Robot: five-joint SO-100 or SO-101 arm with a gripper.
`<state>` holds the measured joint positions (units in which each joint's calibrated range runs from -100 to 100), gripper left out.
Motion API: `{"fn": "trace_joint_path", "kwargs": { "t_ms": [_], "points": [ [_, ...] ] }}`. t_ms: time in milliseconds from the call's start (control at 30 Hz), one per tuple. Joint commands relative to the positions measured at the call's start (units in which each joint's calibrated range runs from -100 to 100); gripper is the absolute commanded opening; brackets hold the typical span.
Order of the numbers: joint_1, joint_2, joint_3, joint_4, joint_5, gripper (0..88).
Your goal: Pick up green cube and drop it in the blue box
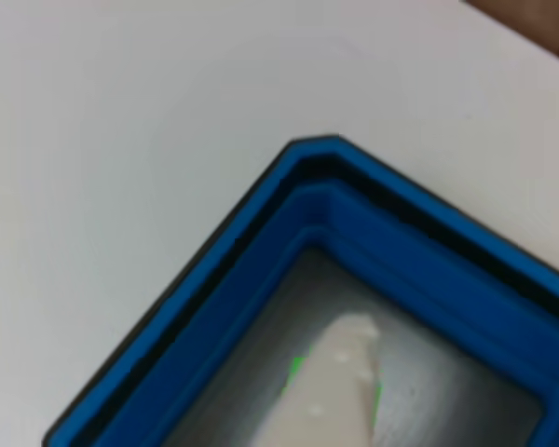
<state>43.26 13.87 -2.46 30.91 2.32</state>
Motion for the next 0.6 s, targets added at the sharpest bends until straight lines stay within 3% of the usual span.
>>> {"fn": "trace_joint_path", "kwargs": {
  "t_ms": [0, 567],
  "points": [
    [-0.1, -9.5, 0.8, -0.8, -0.1, 20.2],
    [-11.8, -36.0, 35.3, -0.8, -0.2, 20.1]
  ]
}}
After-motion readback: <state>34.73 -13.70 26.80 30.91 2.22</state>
